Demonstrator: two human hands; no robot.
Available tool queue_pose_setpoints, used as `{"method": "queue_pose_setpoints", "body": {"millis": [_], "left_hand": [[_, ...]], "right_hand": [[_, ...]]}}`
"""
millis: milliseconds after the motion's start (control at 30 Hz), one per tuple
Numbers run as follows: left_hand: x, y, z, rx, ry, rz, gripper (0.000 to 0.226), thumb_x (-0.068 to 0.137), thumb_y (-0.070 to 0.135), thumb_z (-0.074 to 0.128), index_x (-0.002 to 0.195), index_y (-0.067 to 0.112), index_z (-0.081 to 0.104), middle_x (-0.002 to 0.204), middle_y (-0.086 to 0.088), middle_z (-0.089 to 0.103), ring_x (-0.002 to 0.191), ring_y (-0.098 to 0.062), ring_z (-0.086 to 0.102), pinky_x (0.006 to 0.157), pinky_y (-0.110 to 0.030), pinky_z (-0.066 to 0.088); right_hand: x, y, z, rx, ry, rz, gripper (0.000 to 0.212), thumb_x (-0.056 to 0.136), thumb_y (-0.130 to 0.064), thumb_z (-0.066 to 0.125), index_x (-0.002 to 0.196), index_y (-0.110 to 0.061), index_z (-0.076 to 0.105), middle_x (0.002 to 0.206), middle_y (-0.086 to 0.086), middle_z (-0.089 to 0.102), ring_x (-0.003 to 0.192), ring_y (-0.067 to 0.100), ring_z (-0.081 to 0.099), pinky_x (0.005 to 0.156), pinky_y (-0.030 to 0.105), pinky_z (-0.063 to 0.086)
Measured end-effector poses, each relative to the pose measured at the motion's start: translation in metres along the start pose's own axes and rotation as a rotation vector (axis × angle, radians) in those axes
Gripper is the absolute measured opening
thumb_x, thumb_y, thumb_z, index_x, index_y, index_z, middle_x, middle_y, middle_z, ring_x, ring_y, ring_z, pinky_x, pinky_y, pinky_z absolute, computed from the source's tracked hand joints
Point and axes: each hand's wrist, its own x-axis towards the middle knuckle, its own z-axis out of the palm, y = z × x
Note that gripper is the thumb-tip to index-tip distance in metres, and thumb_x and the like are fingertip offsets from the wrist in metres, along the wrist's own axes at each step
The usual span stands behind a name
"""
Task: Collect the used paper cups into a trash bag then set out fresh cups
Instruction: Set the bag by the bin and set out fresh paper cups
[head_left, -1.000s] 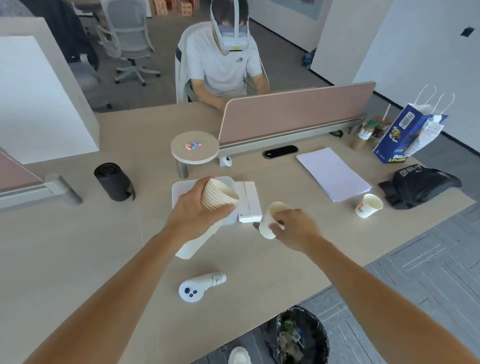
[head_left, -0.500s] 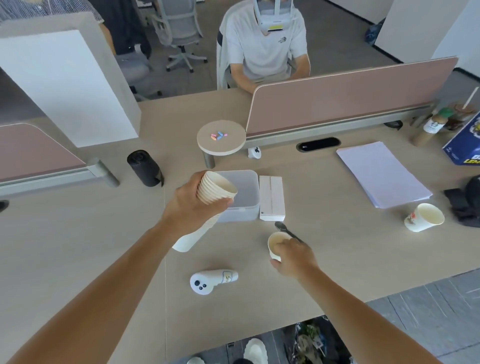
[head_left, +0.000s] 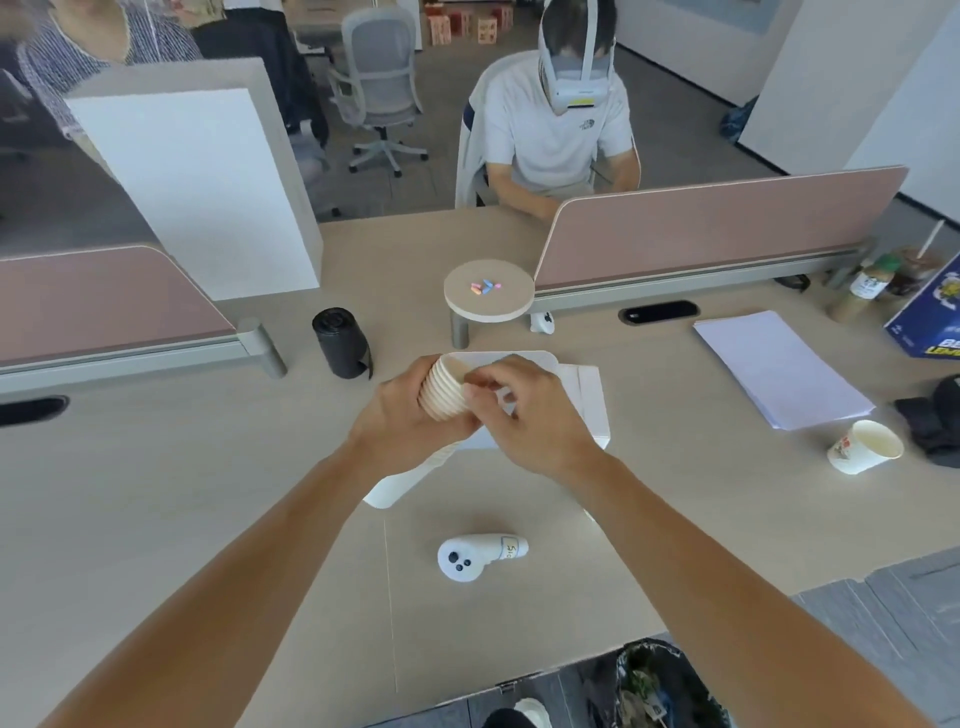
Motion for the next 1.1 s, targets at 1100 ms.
{"method": "queue_pose_setpoints", "body": {"millis": [1100], "left_hand": [[-0.028, -0.151, -0.178, -0.059, 0.127, -0.223, 0.073, 0.061, 0.065, 0.077, 0.124, 0.042, 0.049, 0.113, 0.013, 0.061, 0.102, -0.014, 0.059, 0.079, -0.028, 0.044]], "right_hand": [[0.089, -0.036, 0.165, -0.469, -0.334, 0.171, 0.014, 0.091, -0.024, 0.05, 0.079, -0.017, 0.051, 0.068, 0.001, 0.046, 0.067, 0.027, 0.048, 0.056, 0.029, 0.035]]}}
